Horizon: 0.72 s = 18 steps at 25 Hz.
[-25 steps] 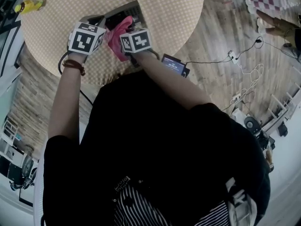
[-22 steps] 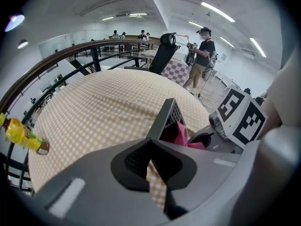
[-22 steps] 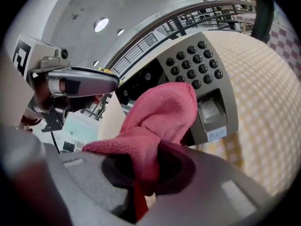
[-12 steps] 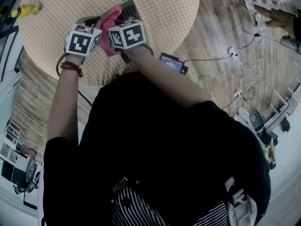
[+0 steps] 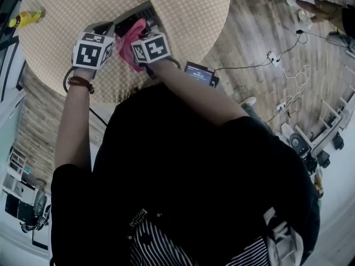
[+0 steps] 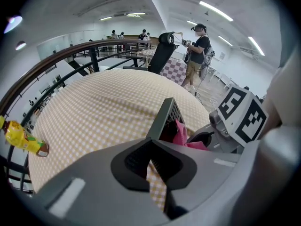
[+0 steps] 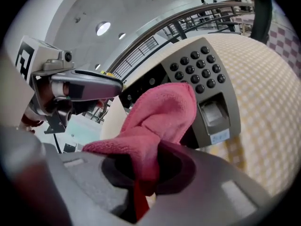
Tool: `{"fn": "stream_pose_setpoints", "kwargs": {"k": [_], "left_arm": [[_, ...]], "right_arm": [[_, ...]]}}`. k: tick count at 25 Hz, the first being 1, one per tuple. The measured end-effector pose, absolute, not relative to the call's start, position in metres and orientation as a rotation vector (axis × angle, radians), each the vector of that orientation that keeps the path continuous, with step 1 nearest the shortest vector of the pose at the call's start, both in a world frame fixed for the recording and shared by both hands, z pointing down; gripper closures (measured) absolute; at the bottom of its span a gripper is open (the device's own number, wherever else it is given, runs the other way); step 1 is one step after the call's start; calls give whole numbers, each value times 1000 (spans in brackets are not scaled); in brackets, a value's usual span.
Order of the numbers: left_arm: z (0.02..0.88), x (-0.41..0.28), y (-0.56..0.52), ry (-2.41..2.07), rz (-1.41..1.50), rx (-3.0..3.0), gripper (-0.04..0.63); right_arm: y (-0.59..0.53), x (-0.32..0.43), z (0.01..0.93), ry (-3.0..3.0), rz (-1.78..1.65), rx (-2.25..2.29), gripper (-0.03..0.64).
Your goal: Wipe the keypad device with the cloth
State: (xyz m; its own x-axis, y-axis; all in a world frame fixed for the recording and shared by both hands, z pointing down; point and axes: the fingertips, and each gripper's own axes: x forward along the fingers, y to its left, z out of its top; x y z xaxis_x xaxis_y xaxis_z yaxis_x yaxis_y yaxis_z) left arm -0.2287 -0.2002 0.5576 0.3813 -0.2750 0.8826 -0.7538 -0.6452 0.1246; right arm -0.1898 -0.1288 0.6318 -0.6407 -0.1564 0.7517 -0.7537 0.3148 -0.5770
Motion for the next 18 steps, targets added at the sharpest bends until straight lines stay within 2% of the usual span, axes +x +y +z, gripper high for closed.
{"fn": "stream_pose_setpoints", "kwargs": {"k": [9,18], "left_arm": [[558,-227,-201,-888,1205,2132,595],[557,-231,-202,-886,1203,2128,594]], "right_arm": [[-173,-215,578,-2146,1268,822,552],[-147,-205,610,-2100,1321,788,552]]}}
